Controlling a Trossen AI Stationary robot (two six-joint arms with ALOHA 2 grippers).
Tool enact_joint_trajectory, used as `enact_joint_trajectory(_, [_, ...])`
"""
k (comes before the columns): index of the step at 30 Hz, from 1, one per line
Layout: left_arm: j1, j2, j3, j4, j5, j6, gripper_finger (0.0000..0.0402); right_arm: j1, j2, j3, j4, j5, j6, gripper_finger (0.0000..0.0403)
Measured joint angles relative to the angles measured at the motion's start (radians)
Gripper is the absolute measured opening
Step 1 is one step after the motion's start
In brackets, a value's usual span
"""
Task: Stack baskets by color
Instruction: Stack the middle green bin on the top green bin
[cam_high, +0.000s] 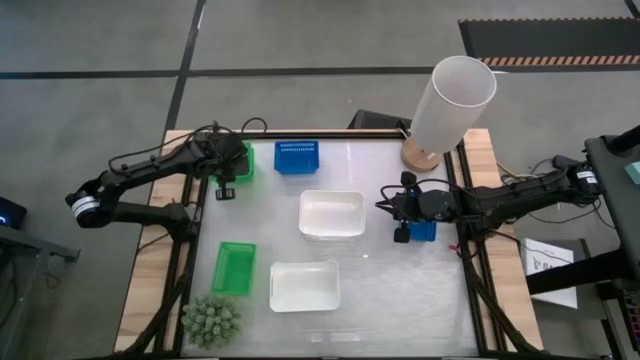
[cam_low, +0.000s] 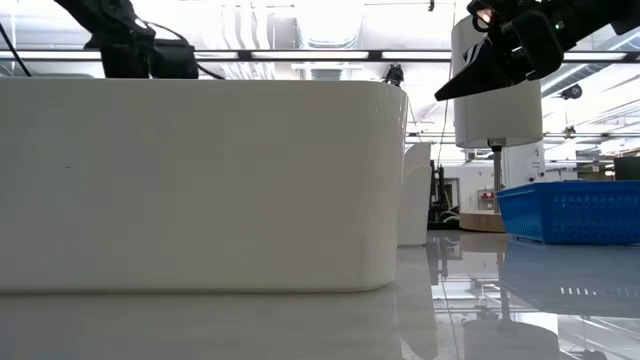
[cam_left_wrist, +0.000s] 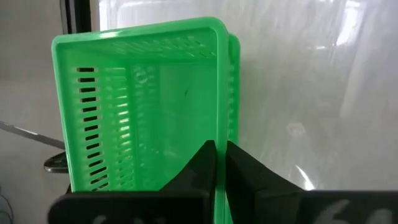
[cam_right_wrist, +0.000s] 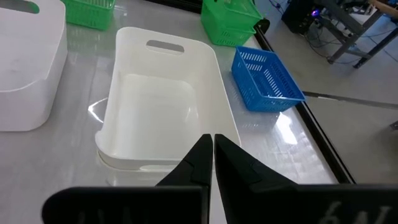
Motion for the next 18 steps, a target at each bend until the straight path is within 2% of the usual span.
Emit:
enact_joint_trajectory(8, [0.001, 0.0, -0.001, 0.08, -0.003, 0.016, 0.0002, 0.0, 0.0, 0.0, 0.007, 0.0, 0.0, 0.0009])
enact_joint_trajectory(18, [0.002, 0.0, -0.003, 0.079, -0.028, 0.029, 0.0002, 0.0, 0.0, 0.0, 0.006, 0.0, -0.005, 0.0009])
